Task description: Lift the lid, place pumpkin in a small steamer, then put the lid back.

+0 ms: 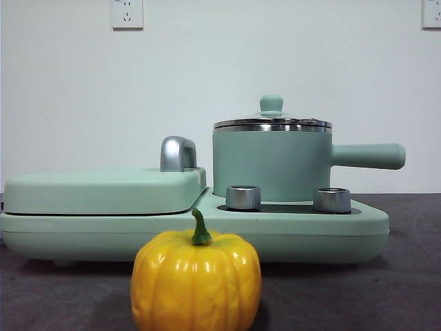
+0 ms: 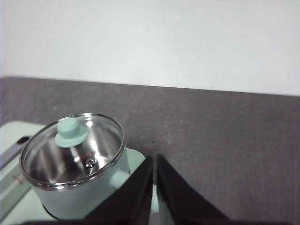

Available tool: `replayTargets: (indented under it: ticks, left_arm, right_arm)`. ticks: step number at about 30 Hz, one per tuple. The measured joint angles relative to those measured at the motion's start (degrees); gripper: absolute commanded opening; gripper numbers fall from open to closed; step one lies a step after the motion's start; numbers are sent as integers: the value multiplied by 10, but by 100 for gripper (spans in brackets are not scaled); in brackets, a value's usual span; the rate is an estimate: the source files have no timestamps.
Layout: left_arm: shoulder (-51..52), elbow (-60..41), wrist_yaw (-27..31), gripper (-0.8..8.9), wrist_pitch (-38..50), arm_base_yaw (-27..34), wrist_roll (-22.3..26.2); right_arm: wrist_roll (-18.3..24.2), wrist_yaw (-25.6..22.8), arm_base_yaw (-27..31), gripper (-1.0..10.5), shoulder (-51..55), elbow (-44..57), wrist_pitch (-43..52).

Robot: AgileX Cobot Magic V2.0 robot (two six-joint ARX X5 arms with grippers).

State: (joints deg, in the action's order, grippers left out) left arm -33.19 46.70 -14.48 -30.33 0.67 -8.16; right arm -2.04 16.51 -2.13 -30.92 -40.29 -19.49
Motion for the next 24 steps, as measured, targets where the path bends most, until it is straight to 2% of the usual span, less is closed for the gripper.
replayTargets:
  ticks: [3, 11, 19, 22, 24]
  left_arm:
    - [-51, 36, -23, 11, -16, -2, 42]
    - [-152, 89, -24, 11, -23, -56, 148]
    - [-195, 100, -24, 16, -38, -129, 260]
    - [-203, 100, -24, 74, -50, -144, 285]
    - [-204, 100, -24, 201, -50, -152, 294]
  right_arm:
    - [41, 2, -12, 13, -37, -28, -11]
    - [143, 2, -65, 13, -127, -61, -35]
    - [186, 0, -126, 16, -177, -61, -72]
    - [198, 0, -146, 109, -181, -61, -78]
    - [203, 0, -156, 202, -181, -61, -81]
